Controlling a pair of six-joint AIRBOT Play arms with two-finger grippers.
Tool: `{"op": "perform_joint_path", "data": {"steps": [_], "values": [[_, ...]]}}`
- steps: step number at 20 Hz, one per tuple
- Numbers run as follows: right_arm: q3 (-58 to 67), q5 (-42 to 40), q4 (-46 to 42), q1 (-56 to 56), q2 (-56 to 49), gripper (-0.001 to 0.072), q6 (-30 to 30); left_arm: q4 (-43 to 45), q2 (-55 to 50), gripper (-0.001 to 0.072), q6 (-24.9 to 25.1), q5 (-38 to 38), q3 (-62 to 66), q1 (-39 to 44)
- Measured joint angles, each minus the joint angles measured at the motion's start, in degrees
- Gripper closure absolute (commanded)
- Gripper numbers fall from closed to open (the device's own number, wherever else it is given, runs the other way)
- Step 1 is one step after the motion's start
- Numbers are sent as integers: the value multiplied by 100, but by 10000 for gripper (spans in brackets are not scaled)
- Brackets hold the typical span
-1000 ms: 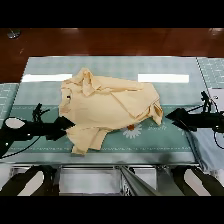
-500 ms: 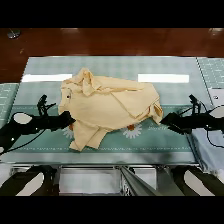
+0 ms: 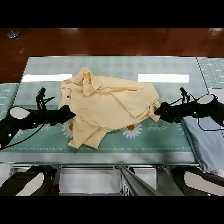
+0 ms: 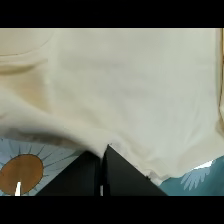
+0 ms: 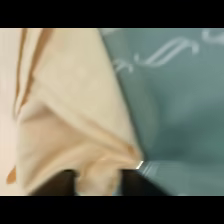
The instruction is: Fold the shirts.
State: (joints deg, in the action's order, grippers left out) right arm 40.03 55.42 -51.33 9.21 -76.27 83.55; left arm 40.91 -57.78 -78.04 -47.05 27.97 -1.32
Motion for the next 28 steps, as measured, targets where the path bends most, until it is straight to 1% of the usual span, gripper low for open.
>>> {"op": "perform_joint_path", "data": {"steps": [4,7,10,13,15,18,20,22,25,28], "values": [[350,90,153,-131,-140,686,-345,2,0,682,2,-52,103,-35],[1209,413,188,-111,7,687,-468,4,57,682,0,-243,745,-260],[2806,748,170,-24,269,687,-439,2,129,682,0,-551,2280,-573],[4907,1156,-37,81,597,687,-240,-9,166,683,0,-918,4321,-866],[6161,1427,-356,122,927,687,-90,70,184,683,-20,-1294,5731,-1128],[7248,1725,-1023,157,1711,687,149,568,308,683,-195,-1961,7560,-1624],[7569,1965,-1504,164,2323,687,315,1082,562,683,-330,-2262,8310,-1843],[7744,2223,-1978,170,2922,687,437,1569,929,683,-426,-2446,8717,-1926],[7851,2570,-2522,170,3600,687,553,2319,1519,683,-505,-2605,8981,-1650],[7893,2889,-2905,175,3998,687,651,3021,1993,683,-625,-2754,9082,-925]]}}
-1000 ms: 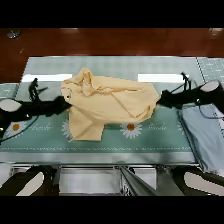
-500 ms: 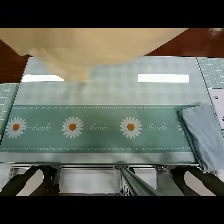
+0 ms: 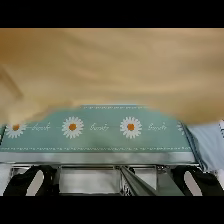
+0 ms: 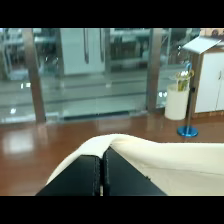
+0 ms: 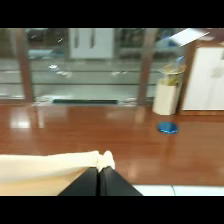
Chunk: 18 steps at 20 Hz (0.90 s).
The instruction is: Fold the shirts.
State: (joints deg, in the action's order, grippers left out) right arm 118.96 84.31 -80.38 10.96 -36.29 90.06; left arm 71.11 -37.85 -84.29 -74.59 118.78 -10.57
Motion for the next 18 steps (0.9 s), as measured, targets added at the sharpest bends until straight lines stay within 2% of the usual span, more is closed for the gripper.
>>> {"op": "perform_joint_path", "data": {"steps": [4,7,9,14,18], "values": [[-326,433,28,0,188,687,50,898,256,683,-232,-581,-348,774],[-1226,553,389,0,225,687,37,1222,243,683,-363,-857,-1390,984],[-2135,345,743,0,227,687,-55,1268,87,682,-407,-911,-2271,1036],[-4435,-973,1574,-7,-479,687,-496,1283,-861,682,-496,219,-4238,1093],[-4935,-2133,2131,-7,-2057,687,-927,1270,-2260,682,-798,1513,-4684,1093]]}}
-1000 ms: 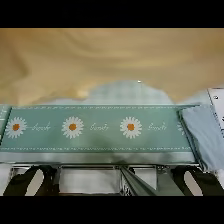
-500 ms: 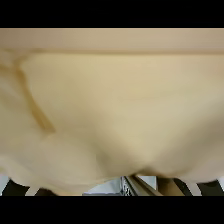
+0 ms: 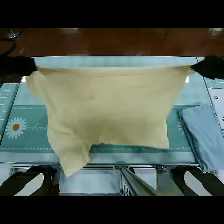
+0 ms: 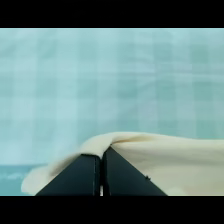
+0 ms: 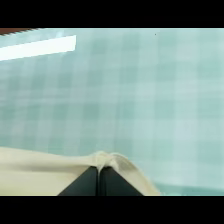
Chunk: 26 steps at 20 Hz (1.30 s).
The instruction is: Fold the shirts.
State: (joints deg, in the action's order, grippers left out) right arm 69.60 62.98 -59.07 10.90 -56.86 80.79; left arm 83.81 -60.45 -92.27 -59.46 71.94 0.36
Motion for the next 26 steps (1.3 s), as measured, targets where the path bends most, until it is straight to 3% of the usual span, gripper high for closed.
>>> {"op": "perform_joint_path", "data": {"steps": [4,10,14,20,21,22,23,26], "values": [[811,-643,546,0,-1943,686,-203,-234,-1473,682,-468,1008,339,0],[2221,-505,1095,9,-3995,686,-186,-966,-2754,681,-651,1405,852,-7],[2503,188,1121,166,-4365,686,-240,-1115,-2933,682,-284,728,953,-98],[2157,1165,175,127,-4529,686,-278,-1180,-3097,680,284,-396,522,-367],[2057,1196,70,81,-4583,605,-249,-1180,-3141,640,315,-518,459,-380],[1987,1207,0,48,-4638,221,-175,-1182,-3185,298,341,-614,420,-393],[1937,1213,-79,24,-4680,92,-92,-1176,-3230,17,361,-807,389,-404],[1989,1447,-170,125,-4605,93,140,-1040,-3252,5,413,-1436,452,-498]]}}
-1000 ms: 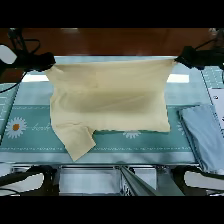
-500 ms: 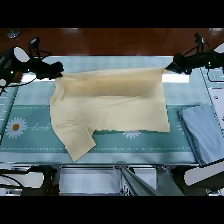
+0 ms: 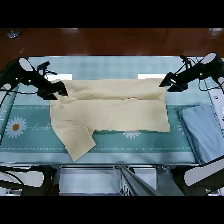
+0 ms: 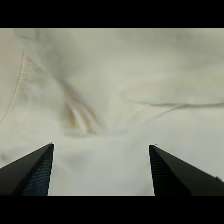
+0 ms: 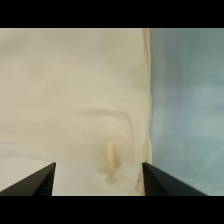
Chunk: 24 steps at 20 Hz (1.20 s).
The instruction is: Fold the shirts.
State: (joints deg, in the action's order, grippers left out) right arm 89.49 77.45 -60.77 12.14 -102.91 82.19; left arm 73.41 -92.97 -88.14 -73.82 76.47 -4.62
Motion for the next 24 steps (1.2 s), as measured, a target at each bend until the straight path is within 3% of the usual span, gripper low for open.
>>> {"op": "perform_joint_path", "data": {"steps": [3,6,12,16,21,22,23,24], "values": [[-168,328,-398,402,586,93,103,192,391,5,33,-509,-195,-334],[-1401,48,-763,1012,1766,94,245,240,1274,5,98,-568,-1193,-1034],[-4647,-1038,592,1565,4319,94,-330,-964,3195,6,511,39,-4006,-2592],[-5589,-1143,1167,1635,4962,94,-667,-1631,3624,5,756,472,-5007,-2693],[-5890,-1113,1379,1657,5156,94,-831,-2452,3757,7,979,1008,-5643,-2124],[-5904,-1143,1386,1679,5169,94,-846,-2564,3764,80,1027,1117,-5720,-1952],[-5904,-1213,1373,1718,5180,94,-839,-2686,3770,507,1099,1285,-5772,-1779],[-5901,-1296,1305,1784,5187,94,-772,-2732,3770,682,1169,1432,-5801,-1644]]}}
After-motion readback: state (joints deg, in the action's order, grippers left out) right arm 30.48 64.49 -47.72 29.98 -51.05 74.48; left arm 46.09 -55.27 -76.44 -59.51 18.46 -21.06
